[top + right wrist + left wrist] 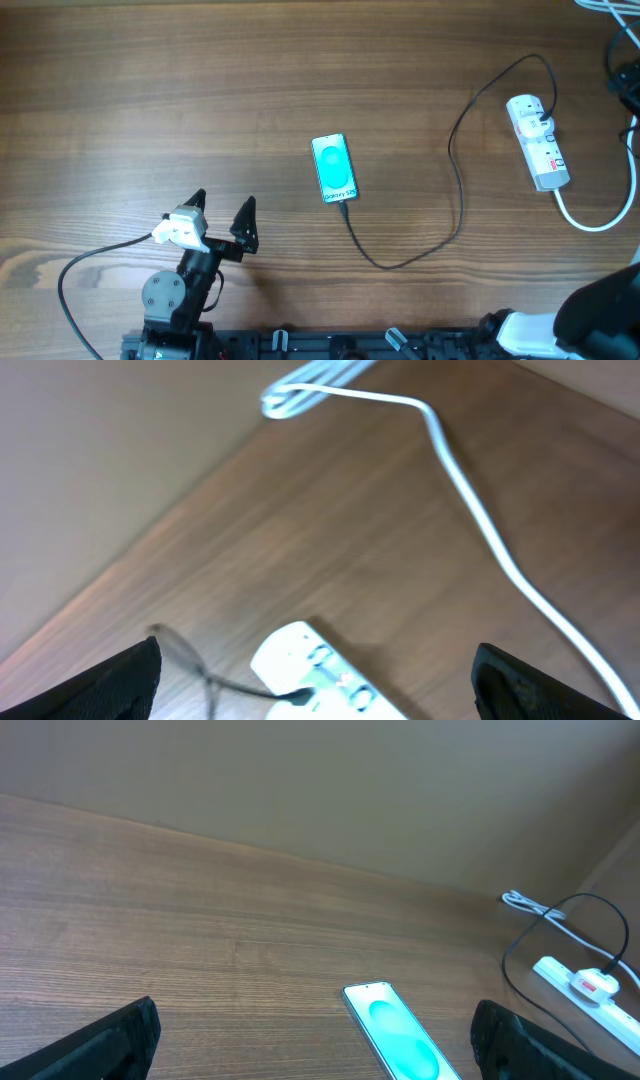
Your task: Plug charger to phone and switch on socket
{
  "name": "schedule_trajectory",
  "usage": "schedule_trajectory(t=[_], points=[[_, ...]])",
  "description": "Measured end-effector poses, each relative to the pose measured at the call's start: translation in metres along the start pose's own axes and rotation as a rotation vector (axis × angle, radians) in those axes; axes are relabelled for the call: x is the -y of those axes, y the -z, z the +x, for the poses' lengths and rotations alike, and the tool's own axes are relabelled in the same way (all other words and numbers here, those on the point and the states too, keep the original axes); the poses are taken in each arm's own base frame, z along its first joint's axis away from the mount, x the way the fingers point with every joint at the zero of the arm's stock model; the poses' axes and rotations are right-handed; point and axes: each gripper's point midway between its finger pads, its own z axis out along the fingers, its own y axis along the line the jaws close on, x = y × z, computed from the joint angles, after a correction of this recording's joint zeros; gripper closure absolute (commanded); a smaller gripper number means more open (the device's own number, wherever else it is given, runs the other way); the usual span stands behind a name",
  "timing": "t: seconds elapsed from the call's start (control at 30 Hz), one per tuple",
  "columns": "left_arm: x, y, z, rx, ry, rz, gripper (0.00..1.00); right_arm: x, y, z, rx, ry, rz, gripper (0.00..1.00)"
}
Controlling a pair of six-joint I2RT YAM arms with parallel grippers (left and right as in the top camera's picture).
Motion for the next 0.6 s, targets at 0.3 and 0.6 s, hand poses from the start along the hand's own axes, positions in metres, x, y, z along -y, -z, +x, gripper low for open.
schedule_trajectory(t=[0.3, 0.6], points=[[0.000, 0.000, 0.000, 0.000, 0.000, 0.000, 0.00, -0.118, 0.052, 0.014, 0.052, 0.168, -0.224, 0.00], [0.000, 0.000, 0.000, 0.000, 0.000, 0.000, 0.00, -0.164, 0.079, 0.031, 0.054, 0.238, -0.329, 0.00]])
